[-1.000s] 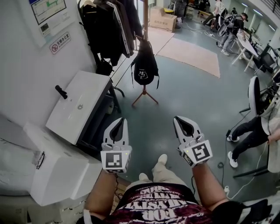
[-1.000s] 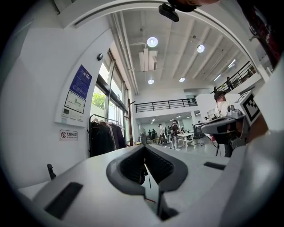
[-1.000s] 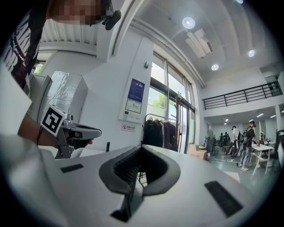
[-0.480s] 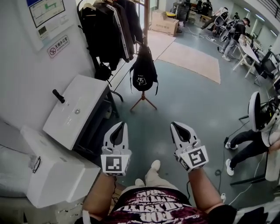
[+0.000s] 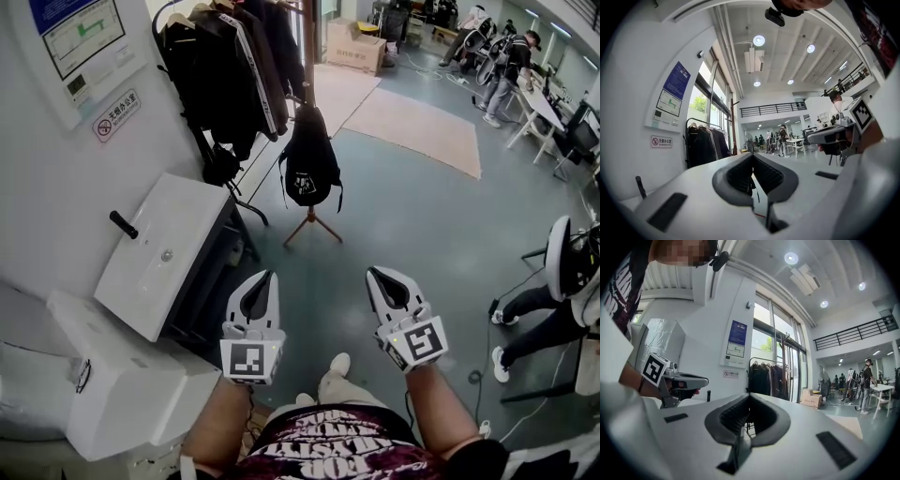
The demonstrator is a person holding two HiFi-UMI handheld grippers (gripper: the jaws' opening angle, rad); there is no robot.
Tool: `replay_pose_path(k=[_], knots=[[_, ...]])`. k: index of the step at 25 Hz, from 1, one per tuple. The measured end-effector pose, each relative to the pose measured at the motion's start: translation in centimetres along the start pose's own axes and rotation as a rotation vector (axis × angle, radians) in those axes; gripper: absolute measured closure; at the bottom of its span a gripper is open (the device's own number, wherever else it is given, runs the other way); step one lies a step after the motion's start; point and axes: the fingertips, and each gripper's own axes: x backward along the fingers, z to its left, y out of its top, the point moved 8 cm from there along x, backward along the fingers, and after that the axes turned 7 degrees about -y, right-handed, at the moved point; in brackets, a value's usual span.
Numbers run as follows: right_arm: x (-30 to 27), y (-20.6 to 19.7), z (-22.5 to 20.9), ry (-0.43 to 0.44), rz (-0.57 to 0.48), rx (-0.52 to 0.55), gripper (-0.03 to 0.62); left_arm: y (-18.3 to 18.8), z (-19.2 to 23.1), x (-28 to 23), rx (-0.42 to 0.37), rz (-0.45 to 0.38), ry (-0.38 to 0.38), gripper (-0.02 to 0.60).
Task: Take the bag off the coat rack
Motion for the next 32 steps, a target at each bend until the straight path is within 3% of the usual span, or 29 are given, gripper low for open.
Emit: replay_pose_path(k=[8,22,32], knots=[[-3.5,-1.1,-2.9,0.017,0.01,-0.022,0.591,-0.2,0.7,-4.8,-0.008,-0.006,-0.007,0.577],[-7.9,-1.3,-9.8,0.053,-0.012,-0.036,0.591,0.3,1.7,-11.3,0.012,-0.01,0.117,0.577],[-9.2,-0.7,-11.7,0.089,-0.015,-0.013,0.591,0.8,1.6,-13.5,-0.041,-0.038,0.179,0.577]])
